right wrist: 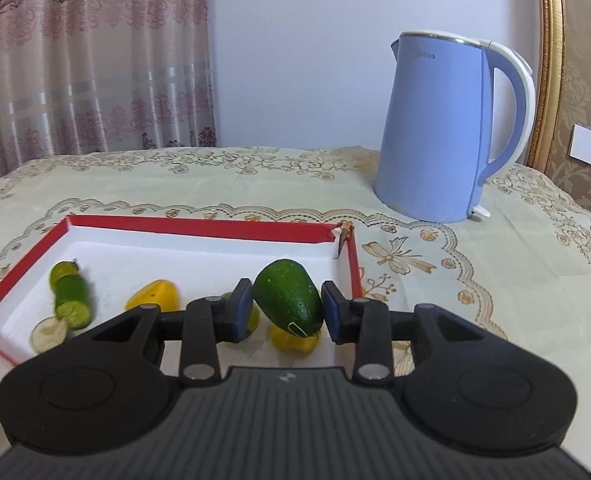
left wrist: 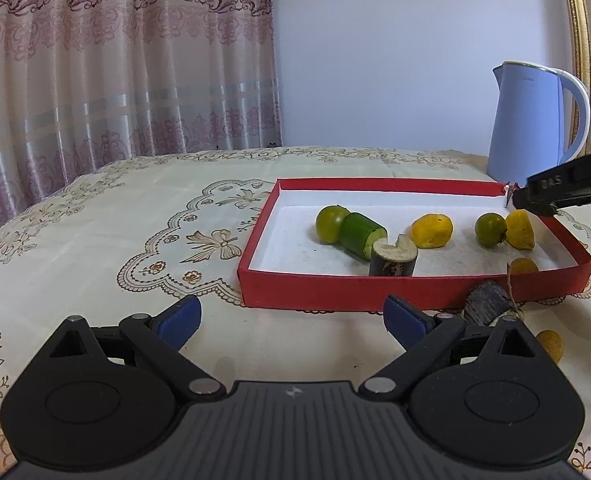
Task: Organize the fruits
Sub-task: 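Carry the green avocado into the tray and open the right tool while the left tool withdraws, then withdraw the right tool from the tray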
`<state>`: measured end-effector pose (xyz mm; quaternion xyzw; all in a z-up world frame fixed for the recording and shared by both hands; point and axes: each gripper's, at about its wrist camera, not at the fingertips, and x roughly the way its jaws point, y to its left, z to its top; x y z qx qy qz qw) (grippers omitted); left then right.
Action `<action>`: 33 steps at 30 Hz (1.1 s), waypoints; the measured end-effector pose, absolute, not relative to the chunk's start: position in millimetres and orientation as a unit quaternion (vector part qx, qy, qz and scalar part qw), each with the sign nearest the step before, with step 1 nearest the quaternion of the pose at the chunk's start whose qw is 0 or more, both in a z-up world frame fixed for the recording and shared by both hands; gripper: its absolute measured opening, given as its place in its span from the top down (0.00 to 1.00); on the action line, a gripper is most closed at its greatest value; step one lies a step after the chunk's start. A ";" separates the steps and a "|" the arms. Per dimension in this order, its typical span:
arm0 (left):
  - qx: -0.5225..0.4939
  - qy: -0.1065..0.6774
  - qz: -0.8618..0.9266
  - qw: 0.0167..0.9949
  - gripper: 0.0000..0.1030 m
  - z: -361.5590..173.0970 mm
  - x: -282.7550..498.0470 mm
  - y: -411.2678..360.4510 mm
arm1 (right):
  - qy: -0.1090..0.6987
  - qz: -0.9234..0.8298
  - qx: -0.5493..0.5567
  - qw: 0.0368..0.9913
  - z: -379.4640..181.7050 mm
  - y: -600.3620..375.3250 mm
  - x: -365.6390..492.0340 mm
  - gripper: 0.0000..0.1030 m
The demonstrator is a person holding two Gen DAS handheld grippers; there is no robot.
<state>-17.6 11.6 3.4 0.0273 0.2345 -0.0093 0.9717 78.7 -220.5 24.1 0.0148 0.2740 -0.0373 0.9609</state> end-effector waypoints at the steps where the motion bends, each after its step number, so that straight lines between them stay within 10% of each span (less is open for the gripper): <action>1: 0.027 0.234 -0.009 0.972 0.04 3.4 -17.7 11.6 | 0.277 -0.041 0.016 0.960 22.7 -221.1 82.9 0.66; 8: 0.028 0.235 -0.011 0.972 0.04 3.1 -17.9 11.4 | 0.294 -0.052 0.027 0.954 12.6 -224.3 98.9 0.61; 16: 0.030 0.232 -0.019 0.972 0.04 3.5 -18.6 9.5 | 0.281 -0.054 0.021 0.958 18.2 -223.1 92.7 0.31; 20: 0.025 0.225 -0.037 0.973 0.02 3.9 -21.2 10.6 | 0.258 -0.064 0.024 0.964 25.3 -222.6 71.7 0.00; 33: 0.035 0.227 -0.028 0.973 0.00 4.0 -20.2 5.6 | 0.240 -0.020 0.034 0.970 16.6 -223.8 -40.1 0.00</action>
